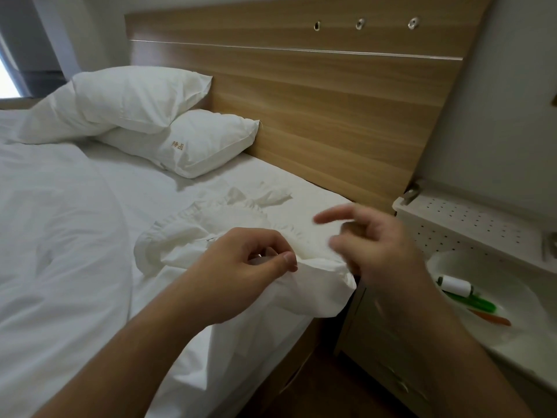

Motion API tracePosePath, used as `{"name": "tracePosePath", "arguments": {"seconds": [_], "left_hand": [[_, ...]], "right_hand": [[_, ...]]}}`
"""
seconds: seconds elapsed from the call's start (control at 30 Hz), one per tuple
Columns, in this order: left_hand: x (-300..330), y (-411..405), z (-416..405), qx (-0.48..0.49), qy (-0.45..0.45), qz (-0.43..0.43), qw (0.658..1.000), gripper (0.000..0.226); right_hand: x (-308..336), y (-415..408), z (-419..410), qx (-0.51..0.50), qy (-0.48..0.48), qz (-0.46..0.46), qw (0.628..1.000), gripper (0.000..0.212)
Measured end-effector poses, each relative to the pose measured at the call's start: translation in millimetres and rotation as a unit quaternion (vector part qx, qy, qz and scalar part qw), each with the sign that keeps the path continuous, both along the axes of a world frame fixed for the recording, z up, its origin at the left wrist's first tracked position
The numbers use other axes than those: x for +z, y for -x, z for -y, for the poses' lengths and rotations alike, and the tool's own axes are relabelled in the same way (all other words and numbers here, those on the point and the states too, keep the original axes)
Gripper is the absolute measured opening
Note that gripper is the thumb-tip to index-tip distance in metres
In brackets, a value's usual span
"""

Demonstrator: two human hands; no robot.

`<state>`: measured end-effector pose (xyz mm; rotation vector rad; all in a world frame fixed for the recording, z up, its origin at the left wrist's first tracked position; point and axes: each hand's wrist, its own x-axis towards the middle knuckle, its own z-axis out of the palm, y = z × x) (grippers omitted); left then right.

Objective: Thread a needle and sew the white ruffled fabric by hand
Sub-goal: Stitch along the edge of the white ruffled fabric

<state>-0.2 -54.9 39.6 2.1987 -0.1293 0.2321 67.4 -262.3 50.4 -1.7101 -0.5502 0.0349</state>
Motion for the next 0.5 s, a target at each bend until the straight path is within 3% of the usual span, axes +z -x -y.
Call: {"name": "tracePosePath", "arguments": {"seconds": [0.1,0.27,0.37,0.5], "left_hand": [[-0.6,-0.5,-0.5,-0.013,0.008,0.007,1.0,0.017],[-3.2,-1.4,-2.3,-0.011,-0.004,0.013,1.0,0.017],[-3.6,-1.5,-2.2,-0.008,-0.015,0.006,1.0,0.018],[-2.3,-0.8,-2.5,0.0,-0.042,-0.005,0.999,0.017]], "right_hand": [[-5.4,4.7,-10.2,0.056,0.12,0.06,0.989,0.003],[-11.7,1.9,-12.5,-0.005,0.165,0.095,0.982,0.016],[-8.0,2.2,-12.0,0.007,0.111,0.054,0.992,0.015],[-3.9,2.0,-7.9,0.026,-0.062,-0.074,0.995,0.02]]}}
